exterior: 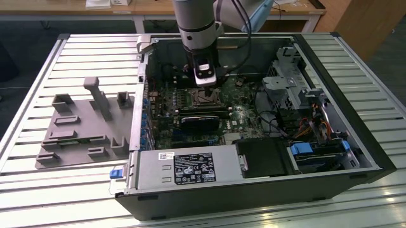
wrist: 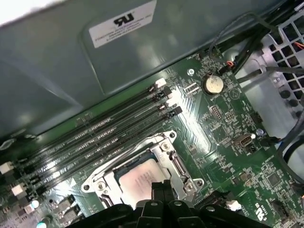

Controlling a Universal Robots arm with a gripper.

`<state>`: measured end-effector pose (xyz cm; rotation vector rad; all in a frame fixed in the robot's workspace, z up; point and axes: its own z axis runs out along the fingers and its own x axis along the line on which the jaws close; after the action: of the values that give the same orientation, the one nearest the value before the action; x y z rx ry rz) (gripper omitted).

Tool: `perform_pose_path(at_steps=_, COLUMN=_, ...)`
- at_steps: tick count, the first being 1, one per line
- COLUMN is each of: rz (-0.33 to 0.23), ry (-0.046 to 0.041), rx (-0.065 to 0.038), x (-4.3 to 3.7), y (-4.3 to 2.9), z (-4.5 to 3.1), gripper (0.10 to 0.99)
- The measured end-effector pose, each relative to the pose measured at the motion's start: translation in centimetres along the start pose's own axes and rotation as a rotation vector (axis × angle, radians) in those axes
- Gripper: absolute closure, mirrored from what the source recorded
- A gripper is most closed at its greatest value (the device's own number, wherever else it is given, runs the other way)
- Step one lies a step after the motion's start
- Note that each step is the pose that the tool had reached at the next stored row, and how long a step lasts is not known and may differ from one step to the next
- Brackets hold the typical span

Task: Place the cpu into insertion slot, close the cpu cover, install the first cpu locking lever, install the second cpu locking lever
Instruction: 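Install the first cpu locking lever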

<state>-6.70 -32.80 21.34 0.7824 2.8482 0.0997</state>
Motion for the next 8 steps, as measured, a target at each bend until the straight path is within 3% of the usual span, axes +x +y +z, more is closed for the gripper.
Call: perform_pose_path(at_steps=8, rz=-0.079, ry=0.0007, rx=0.001, x=0.00, y=0.00, z=-0.01, gripper=0.984)
